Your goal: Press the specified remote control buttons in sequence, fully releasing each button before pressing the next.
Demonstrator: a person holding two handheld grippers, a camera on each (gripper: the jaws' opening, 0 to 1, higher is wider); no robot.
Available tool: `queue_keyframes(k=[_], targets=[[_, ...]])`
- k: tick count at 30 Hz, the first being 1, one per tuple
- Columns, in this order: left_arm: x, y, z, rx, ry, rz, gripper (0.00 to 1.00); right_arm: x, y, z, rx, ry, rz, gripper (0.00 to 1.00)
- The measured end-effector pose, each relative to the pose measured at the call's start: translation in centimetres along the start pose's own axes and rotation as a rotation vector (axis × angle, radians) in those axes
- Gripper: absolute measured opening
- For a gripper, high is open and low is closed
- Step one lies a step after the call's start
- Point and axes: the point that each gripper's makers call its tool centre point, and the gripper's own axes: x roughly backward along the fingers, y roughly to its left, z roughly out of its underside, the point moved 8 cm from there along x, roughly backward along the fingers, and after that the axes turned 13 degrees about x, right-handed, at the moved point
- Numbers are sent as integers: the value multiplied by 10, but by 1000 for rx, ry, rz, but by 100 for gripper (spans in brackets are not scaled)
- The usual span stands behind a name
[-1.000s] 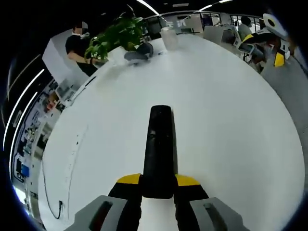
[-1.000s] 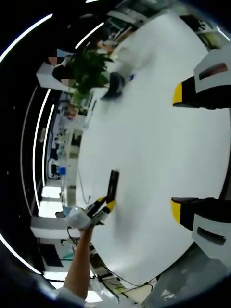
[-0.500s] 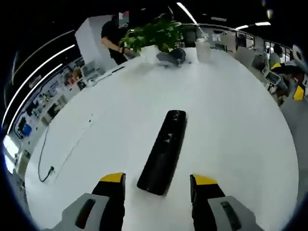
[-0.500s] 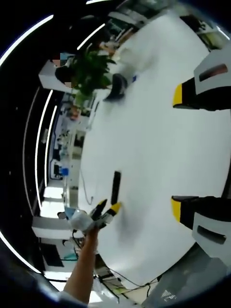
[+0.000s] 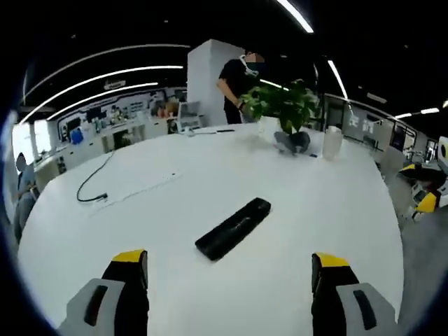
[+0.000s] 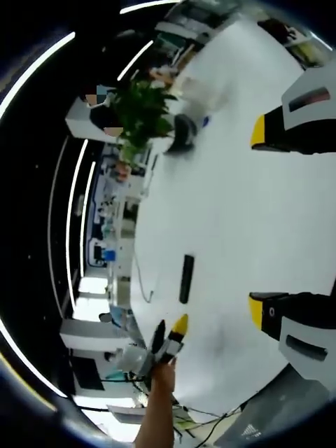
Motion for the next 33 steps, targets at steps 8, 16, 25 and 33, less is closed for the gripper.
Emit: queue_keyframes(k=[8,16,25,33], targets=[[51,-31,3,-39,-58,-53,100,2,-3,-3,-25,-46,15,88],[105,-56,6,28,-182,-172,100,5,-6,-7,-47,-95,32,96],[140,-83,51,57,-162,-216,100,6,-6,-7,-52,-107,24,96],[153,-90,66,-14,-172,-314,100,6,-5,-6,-33,-97,33,94]])
